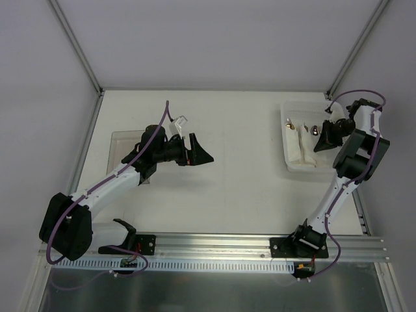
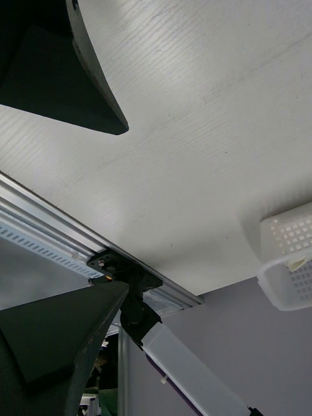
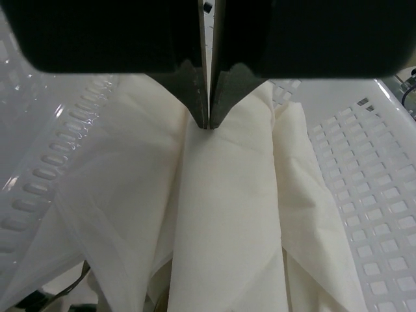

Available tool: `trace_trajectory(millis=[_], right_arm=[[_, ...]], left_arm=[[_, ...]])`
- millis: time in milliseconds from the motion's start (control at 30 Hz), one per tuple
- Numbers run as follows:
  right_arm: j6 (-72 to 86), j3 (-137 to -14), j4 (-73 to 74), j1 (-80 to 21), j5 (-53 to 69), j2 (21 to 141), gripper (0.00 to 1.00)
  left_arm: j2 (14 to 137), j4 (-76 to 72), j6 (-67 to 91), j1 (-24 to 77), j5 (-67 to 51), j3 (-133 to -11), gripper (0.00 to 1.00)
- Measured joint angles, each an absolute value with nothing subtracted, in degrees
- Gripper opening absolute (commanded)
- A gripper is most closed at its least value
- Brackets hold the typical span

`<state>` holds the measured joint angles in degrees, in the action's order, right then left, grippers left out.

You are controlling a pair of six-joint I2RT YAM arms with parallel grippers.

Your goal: Place the utensils on the paper napkin and roll it up

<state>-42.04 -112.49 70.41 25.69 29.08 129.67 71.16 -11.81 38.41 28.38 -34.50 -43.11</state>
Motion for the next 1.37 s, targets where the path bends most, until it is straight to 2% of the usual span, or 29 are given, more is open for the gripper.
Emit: trace_trajectory(millis=[167,267,367,400,467,500,600,733,800,867,933,1100,1267,1367], right_arm=[[-42.1,-111.7,70.1,25.4,29.2,129.7,0.09],[-42.3,-111.7,70.5,25.2,31.0,129.6,0.16],[-42.7,-112.1,71.6,25.2,34.3,129.4,0.28],[-42.9,-112.1,71.8,25.1,35.5,129.2,0.37],[-43.0,-112.2,72.4,25.1,37.9,128.2,0.44],[-43.0,-112.2,72.5,25.1,39.0,127.4,0.51],[-43.1,-112.2,72.9,25.0,42.5,124.1,0.61],[-42.7,-110.5,72.4,24.7,46.7,117.4,0.69],[-41.8,-107.7,72.1,24.3,48.4,113.3,0.8],[-40.3,-103.4,70.2,23.3,49.6,108.6,0.84],[-38.5,-97.9,67.2,21.9,50.2,103.8,0.93],[-33.4,-82.5,57.5,15.2,48.2,91.4,0.99],[-31.7,-67.9,46.8,6.9,42.3,79.4,0.99],[-31.6,-61.8,43.2,5.7,40.8,75.2,0.99]], left_arm=[[71.2,-11.8,38.4,28.4,-34.5,-43.1,0.99],[71.2,-11.7,38.4,28.4,-34.5,-43.1,0.99],[71.2,-10.9,38.2,28.4,-34.4,-43.3,0.99],[71.2,-10.3,38.0,28.4,-34.4,-43.5,0.99],[71.2,-9.1,37.5,28.4,-34.1,-44.1,0.99],[71.2,-7.9,37.1,28.3,-33.8,-44.7,0.99],[71.1,-4.1,35.6,27.7,-32.1,-46.9,0.99],[71.1,2.5,32.3,26.3,-28.2,-50.6,0.99],[71.1,5.2,30.7,25.2,-26.8,-52.0,0.99],[71.1,7.7,29.6,23.7,-25.8,-53.0,0.99],[71.1,10.0,28.4,22.2,-24.6,-53.7,0.99],[71.0,14.8,25.0,19.5,-20.0,-54.6,0.99],[70.2,17.2,23.1,17.5,-17.4,-54.4,0.99],[68.2,17.5,22.8,17.1,-15.7,-52.5,0.99]])
